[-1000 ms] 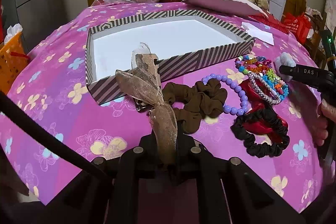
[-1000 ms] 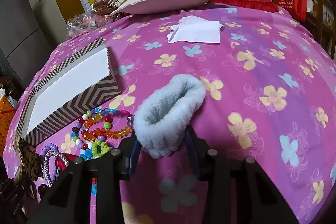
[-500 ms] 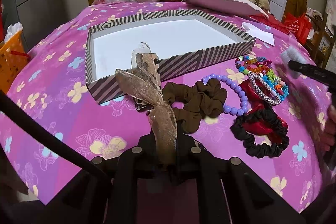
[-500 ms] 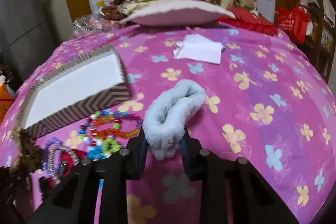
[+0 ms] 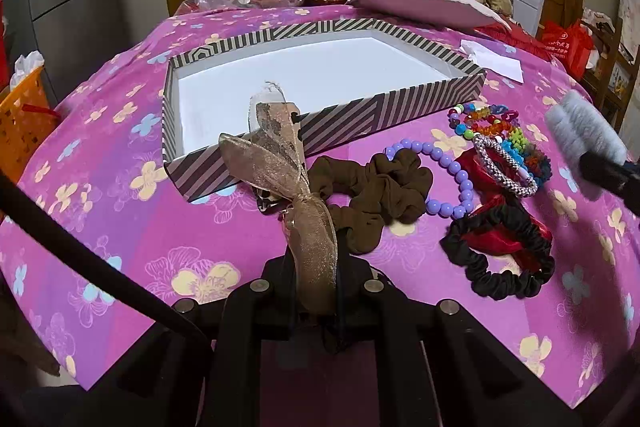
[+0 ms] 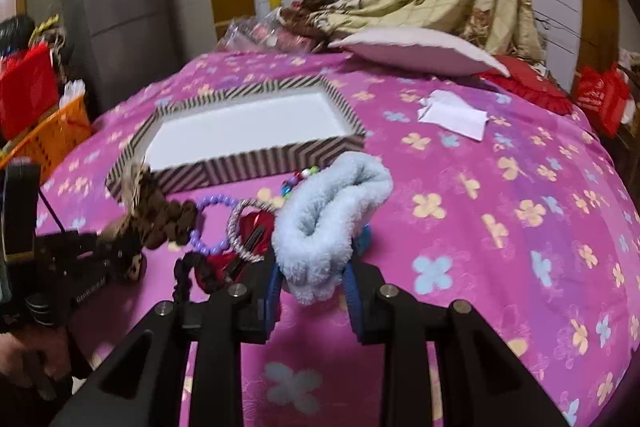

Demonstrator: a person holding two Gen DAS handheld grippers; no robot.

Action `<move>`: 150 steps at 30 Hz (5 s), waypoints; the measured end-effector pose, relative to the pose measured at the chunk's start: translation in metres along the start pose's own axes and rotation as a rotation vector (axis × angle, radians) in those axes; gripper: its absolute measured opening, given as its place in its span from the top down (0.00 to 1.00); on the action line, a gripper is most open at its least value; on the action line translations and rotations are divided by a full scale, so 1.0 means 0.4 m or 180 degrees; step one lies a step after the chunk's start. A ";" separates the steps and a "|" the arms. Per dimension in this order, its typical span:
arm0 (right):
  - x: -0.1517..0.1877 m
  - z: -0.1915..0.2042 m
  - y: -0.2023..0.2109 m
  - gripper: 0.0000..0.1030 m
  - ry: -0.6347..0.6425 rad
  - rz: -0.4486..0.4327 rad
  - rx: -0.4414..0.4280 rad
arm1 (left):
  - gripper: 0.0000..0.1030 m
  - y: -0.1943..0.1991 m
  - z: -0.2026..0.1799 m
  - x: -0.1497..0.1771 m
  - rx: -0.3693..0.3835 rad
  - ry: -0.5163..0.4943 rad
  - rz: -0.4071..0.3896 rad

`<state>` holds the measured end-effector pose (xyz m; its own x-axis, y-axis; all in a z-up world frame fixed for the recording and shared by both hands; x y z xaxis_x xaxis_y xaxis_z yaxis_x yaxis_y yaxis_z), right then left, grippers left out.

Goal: Organize jewelry
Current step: 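Lift the ribbon bow with left tool while right tool lifts the white headband, then lower the ribbon bow into the box and open left tool while right tool releases headband there, then withdraw both tools from the box back toward the remaining jewelry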

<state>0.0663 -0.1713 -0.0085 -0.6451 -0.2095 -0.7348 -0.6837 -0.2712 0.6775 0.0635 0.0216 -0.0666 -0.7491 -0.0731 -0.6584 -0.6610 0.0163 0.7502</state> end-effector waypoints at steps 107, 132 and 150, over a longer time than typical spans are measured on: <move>-0.258 -0.083 -0.198 0.54 -0.0371 -0.0326 0.0031 | 0.45 -0.104 0.209 -0.289 -0.0061 0.0923 -0.0108; 0.020 -0.158 -0.012 0.54 -0.0687 0.0268 0.0218 | 0.70 0.015 -0.189 -0.027 0.1479 -0.0723 0.0333; 0.011 -0.134 -0.086 0.54 -0.0494 0.0425 0.0086 | 1.00 0.053 -0.132 -0.076 0.1429 -0.0509 0.0138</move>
<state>0.1052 -0.2131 -0.0369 -0.7741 -0.0941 -0.6261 -0.5960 -0.2251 0.7708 0.0746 -0.0285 -0.0274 -0.7505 0.0909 -0.6546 -0.5564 0.4478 0.7000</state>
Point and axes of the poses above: each gripper's, at about its wrist camera, not at the fingertips, and y roughly against the way its jaws point, z to its left, x to its underside, the point moved 7 cm from there along -y, roughly the way its jaws point, and after that the axes turned 3 degrees about y, right-handed, at the moved point
